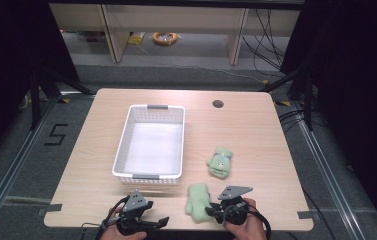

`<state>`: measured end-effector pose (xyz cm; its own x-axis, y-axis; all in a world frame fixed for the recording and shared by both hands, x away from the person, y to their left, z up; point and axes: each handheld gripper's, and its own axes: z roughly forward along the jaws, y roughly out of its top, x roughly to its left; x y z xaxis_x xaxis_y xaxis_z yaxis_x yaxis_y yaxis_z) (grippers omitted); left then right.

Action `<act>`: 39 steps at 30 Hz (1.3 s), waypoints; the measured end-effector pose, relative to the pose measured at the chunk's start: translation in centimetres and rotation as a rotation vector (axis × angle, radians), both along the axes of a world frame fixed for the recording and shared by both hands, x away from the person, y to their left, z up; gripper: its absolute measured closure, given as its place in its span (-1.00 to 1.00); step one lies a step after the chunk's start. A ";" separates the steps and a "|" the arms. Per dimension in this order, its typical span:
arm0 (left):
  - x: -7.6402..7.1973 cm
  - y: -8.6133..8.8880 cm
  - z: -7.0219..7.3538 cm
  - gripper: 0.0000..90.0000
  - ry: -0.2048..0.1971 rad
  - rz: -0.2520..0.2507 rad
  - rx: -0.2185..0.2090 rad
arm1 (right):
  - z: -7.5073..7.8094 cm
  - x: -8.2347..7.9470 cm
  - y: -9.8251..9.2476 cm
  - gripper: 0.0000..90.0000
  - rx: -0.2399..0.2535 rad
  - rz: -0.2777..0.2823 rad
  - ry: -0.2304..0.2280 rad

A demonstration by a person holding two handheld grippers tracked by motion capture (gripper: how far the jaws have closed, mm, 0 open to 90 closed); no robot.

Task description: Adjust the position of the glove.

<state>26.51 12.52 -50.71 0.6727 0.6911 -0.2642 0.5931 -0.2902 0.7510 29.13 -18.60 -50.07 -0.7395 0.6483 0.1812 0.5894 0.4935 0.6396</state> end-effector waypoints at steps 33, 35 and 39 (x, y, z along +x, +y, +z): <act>5.0 -7.8 1.9 -0.37 -0.015 -0.120 -0.019 | 1.7 5.6 -3.0 0.87 -0.138 0.445 -0.029; 5.3 -8.3 1.8 -0.33 -0.025 -0.142 -0.002 | 1.7 5.5 -3.1 0.86 -0.149 0.433 -0.039; 6.1 -8.8 1.3 -0.29 -0.023 -0.144 0.013 | 1.8 5.1 -3.0 0.66 -0.162 0.372 -0.065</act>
